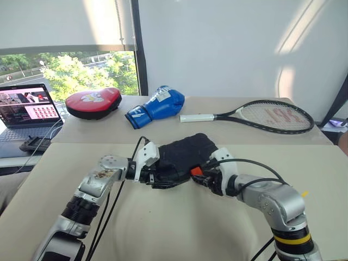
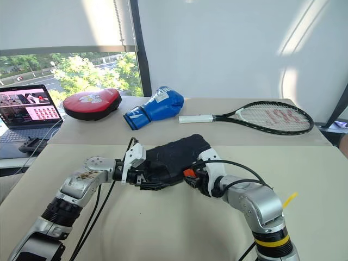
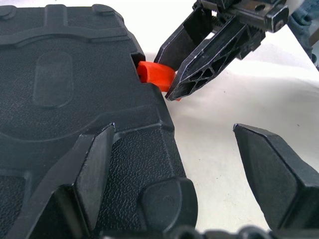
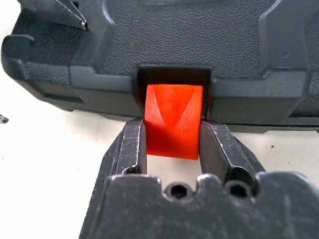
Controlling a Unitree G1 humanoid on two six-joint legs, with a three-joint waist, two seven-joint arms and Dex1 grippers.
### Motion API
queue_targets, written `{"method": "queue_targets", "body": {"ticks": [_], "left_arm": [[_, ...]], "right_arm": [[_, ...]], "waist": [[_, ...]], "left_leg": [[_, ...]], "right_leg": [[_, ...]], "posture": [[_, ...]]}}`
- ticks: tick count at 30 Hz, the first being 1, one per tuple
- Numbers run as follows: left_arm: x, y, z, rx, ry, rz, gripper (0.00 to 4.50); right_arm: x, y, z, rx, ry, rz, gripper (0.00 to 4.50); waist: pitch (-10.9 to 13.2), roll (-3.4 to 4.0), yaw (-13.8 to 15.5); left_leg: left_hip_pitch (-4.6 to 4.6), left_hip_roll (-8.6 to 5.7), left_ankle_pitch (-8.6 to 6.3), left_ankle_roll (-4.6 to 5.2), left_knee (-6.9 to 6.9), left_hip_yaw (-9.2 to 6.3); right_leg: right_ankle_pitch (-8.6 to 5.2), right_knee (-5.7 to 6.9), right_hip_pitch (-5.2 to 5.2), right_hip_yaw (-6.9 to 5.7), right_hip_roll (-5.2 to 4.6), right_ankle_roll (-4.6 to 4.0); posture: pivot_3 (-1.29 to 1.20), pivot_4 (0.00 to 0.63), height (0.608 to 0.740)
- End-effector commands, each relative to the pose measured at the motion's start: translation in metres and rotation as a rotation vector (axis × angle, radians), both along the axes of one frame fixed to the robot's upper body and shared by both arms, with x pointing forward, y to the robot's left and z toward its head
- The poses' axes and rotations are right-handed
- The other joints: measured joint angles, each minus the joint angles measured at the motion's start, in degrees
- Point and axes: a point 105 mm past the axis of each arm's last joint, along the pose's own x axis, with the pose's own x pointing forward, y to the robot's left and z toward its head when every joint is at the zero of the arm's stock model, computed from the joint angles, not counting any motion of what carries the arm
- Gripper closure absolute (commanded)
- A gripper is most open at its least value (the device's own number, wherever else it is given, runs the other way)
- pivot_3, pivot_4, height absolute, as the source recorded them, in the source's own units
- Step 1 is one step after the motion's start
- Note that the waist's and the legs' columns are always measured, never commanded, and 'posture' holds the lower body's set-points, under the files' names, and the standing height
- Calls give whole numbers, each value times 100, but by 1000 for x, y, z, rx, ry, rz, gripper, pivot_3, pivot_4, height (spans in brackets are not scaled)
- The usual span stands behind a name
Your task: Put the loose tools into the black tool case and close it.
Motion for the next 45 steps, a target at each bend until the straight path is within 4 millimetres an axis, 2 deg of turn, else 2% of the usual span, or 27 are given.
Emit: {"method": "queue_targets", "body": {"ticks": [1,22,35,41,45], "left_arm": [[-2,3,-20,52,72,24,411],[-3,2,-20,49,75,31,411],[-5,2,-20,50,78,27,411],[-6,2,-21,54,79,27,411],[-5,3,-20,54,78,32,411]], "right_arm": [[-2,2,-8,2,1,4,3322],[-20,-1,-22,-13,35,2,3322],[-3,4,-10,49,-52,-21,3322],[8,0,-17,26,-90,-22,3322],[3,3,-3,67,-153,12,3322]], "waist": [[0,0,-4],[-2,3,14],[-1,2,10],[-1,2,-31],[-1,2,-42]], "left_leg": [[6,2,0,0,-1,0],[14,9,-2,0,-14,-4],[12,10,-3,2,-14,-5],[14,13,-1,0,-12,-5],[15,21,4,-3,-12,-5]], "right_leg": [[0,0,4,1,1,0],[-2,-7,11,-1,-5,-2],[-3,-8,10,-4,-5,-2],[-4,-8,9,1,0,-1],[-10,-6,7,1,2,9]], "posture": [[0,150,740],[0,150,740],[0,150,740],[0,150,740],[0,150,740]]}}
